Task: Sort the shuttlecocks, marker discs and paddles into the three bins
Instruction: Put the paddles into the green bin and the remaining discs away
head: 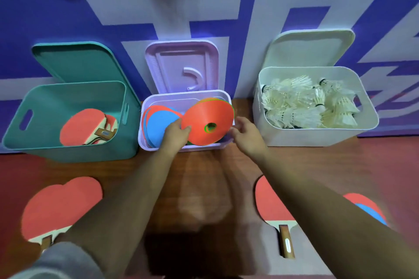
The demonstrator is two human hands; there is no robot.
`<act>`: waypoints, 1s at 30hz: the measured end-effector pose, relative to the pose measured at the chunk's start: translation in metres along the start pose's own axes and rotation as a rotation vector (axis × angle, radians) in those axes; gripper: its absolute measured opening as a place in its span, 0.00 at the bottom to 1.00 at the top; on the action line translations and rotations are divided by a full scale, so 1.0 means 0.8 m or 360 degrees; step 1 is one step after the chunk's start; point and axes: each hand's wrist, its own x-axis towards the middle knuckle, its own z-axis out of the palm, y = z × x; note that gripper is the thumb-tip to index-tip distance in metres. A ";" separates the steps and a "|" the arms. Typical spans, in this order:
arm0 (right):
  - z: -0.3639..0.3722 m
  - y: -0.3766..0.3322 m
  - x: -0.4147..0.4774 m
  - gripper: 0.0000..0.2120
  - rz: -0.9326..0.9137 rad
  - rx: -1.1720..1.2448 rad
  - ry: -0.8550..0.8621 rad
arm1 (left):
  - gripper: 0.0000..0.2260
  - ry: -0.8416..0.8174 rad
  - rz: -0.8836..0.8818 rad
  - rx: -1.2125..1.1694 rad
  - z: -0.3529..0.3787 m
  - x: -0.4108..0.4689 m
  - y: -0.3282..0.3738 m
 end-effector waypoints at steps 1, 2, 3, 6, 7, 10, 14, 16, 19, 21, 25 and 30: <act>-0.008 0.008 -0.013 0.17 0.0013 -0.0036 0.0015 | 0.18 0.0067 0.0060 0.0057 0.003 -0.008 0.001; -0.016 0.020 -0.026 0.16 0.0021 -0.0086 0.0039 | 0.17 0.0153 0.0125 0.0048 0.005 -0.018 0.003; -0.024 0.034 -0.039 0.15 0.0030 -0.0132 0.0067 | 0.14 0.0233 0.0200 0.0007 0.009 -0.029 0.003; -0.047 0.086 -0.080 0.11 0.0095 -0.0204 0.0149 | 0.08 0.0193 0.0357 -0.0184 0.034 -0.074 0.000; -0.055 0.105 -0.091 0.10 0.0163 -0.0228 0.0176 | 0.07 0.0068 0.0368 -0.0266 0.047 -0.091 -0.001; -0.078 0.156 -0.122 0.11 0.0382 -0.0292 0.0229 | 0.06 -0.0299 0.0214 -0.0327 0.100 -0.127 -0.009; -0.087 0.203 -0.141 0.22 0.0713 -0.0423 0.0203 | 0.02 -0.0713 -0.0190 -0.0254 0.190 -0.132 -0.036; -0.085 0.221 -0.143 0.27 0.0874 -0.0446 0.0143 | 0.17 -0.0818 -0.0313 -0.0120 0.240 -0.114 -0.065; -0.074 0.241 -0.143 0.31 0.1044 -0.0294 0.0153 | 0.37 -0.0967 -0.0433 -0.0124 0.270 -0.129 -0.052; -0.069 0.250 -0.142 0.24 0.1089 -0.0166 0.0231 | 0.33 -0.0999 -0.0479 -0.0189 0.273 -0.144 -0.033; -0.062 0.252 -0.154 0.09 0.1068 0.0309 0.0328 | 0.15 -0.0941 -0.0515 -0.0186 0.278 -0.137 -0.059; -0.025 0.206 -0.165 0.08 0.0767 0.0670 0.0090 | 0.03 -0.0675 -0.0523 -0.0573 0.184 -0.155 -0.062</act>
